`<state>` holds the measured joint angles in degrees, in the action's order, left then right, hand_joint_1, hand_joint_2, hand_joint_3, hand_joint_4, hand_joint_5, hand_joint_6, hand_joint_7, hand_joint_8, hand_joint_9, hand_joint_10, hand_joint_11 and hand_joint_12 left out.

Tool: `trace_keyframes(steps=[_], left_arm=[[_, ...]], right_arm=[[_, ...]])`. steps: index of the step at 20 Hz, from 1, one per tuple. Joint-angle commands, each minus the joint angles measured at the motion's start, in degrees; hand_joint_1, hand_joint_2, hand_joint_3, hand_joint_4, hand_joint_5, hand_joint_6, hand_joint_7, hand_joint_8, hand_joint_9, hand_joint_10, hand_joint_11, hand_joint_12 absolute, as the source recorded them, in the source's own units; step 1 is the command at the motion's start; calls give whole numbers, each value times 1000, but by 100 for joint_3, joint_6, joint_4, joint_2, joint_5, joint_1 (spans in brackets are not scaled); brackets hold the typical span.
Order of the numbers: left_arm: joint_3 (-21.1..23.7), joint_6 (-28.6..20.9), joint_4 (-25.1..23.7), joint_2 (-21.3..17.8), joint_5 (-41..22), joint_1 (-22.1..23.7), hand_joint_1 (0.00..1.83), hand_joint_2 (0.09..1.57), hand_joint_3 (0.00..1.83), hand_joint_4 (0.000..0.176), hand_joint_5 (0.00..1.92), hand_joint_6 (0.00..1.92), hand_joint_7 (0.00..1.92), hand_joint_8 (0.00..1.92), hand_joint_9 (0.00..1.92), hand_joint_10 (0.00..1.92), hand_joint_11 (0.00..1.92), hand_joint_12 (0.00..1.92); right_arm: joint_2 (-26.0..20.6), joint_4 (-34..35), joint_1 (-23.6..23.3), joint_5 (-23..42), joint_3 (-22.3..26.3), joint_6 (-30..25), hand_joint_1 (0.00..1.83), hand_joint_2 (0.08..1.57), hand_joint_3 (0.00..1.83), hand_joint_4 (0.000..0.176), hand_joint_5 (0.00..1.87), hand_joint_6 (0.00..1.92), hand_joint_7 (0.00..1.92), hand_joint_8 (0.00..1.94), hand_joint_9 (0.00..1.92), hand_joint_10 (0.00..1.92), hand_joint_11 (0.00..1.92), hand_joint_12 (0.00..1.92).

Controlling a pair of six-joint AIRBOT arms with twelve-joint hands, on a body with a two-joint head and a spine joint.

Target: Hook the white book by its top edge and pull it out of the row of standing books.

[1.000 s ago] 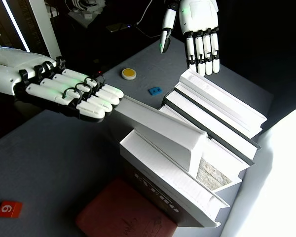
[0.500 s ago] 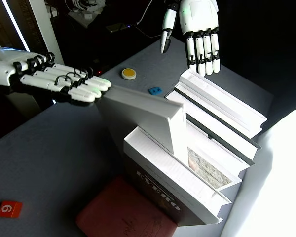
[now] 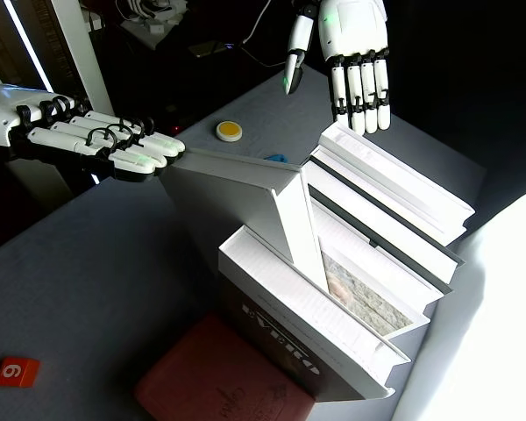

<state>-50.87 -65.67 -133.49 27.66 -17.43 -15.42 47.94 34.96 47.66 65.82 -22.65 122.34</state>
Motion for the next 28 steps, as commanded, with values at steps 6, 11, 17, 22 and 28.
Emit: trace_keyframes(steps=[6, 11, 17, 22, 28], left_arm=[[-32, -12, 102, -18, 368, 52, 0, 1283, 0, 0, 0, 0, 0, 0, 0, 0, 0, 0], [-28, -14, 103, -20, 335, 65, 0, 1282, 0, 0, 0, 0, 0, 0, 0, 0, 0, 0], [-43, -13, 102, -22, 387, 74, 0, 1277, 0, 0, 0, 0, 0, 0, 0, 0, 0, 0], [-21, -11, 101, -21, 370, 79, 0, 1278, 0, 0, 0, 0, 0, 0, 0, 0, 0, 0], [-10, -11, 100, -22, 402, 79, 0, 1286, 1, 0, 0, 0, 0, 0, 0, 0, 0, 0]], right_arm=[[44, -240, 107, 398, 5, 76, 50, 1282, 2, 0, 139, 3, 110, 3, 48, 5, 0, 0], [192, -240, 339, 295, -116, 83, 70, 1278, 0, 0, 159, 5, 122, 3, 58, 4, 0, 0], [314, -239, 402, 284, -232, 103, 68, 1280, 0, 0, 148, 10, 106, 9, 46, 11, 0, 0], [372, -240, 408, 268, -315, 75, 64, 1280, 0, 0, 165, 7, 124, 6, 60, 9, 1, 1], [397, -240, 497, 307, -152, 274, 18, 1297, 6, 0, 112, 3, 79, 4, 12, 1, 1, 0]])
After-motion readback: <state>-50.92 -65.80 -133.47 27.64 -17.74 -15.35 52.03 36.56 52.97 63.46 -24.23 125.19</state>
